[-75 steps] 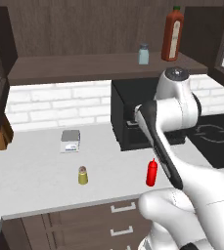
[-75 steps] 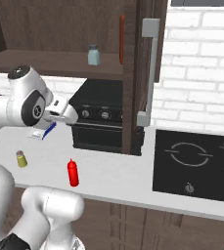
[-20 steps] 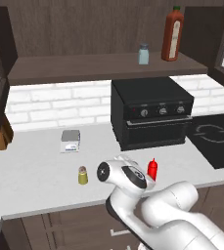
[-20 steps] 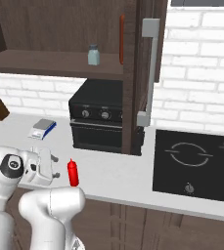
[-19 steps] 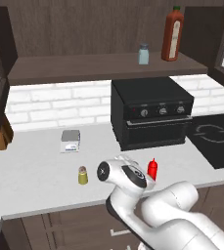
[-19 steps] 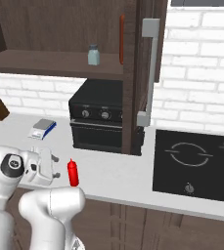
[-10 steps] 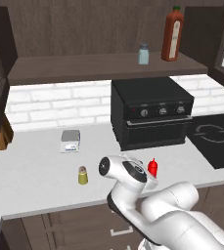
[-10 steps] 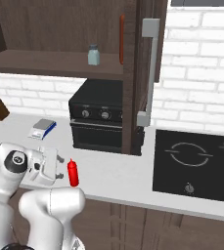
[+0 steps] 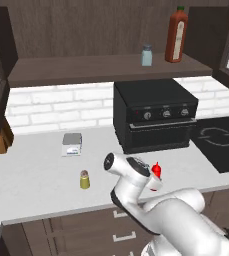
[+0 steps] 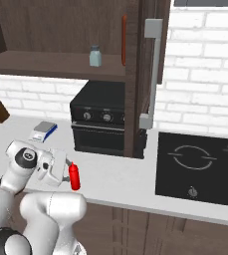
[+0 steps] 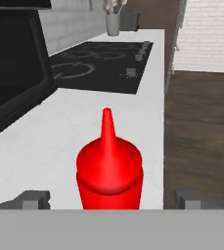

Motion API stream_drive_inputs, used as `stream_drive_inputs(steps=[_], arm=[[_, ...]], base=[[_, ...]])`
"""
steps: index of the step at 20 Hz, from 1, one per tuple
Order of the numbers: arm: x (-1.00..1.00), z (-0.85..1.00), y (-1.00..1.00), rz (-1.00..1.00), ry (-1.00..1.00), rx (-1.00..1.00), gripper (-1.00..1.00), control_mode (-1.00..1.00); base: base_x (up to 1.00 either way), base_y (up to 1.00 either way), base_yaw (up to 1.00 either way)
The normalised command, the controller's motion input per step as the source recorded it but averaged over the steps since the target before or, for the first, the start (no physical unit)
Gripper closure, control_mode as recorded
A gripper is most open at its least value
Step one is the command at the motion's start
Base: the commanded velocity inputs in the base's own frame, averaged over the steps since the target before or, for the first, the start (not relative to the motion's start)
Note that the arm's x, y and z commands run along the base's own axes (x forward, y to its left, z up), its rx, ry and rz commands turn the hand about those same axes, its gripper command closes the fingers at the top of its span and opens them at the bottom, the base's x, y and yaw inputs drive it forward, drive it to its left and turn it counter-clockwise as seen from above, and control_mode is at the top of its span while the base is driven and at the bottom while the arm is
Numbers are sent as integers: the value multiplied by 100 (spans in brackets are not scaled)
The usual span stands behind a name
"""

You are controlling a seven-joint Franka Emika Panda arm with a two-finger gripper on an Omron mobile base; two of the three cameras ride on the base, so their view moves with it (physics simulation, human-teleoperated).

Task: Put the shaker and condiment bottle from the counter next to their counterparts in the cabinet.

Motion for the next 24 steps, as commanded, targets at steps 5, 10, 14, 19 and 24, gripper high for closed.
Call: stream_drive_inputs(steps=[5, 10, 14, 19, 24], arm=[[26, -53, -33, -2, 9, 1, 100, -100], [0, -38, -13, -6, 11, 3, 100, -100], [-3, -6, -30, 18, -3, 0, 100, -100], [-6, 48, -50, 32, -20, 5, 100, -100], [-9, 68, -60, 42, -15, 16, 100, -100]], base=[[0, 0, 0], [0, 0, 0], [0, 0, 0], [0, 0, 0], [0, 0, 0]])
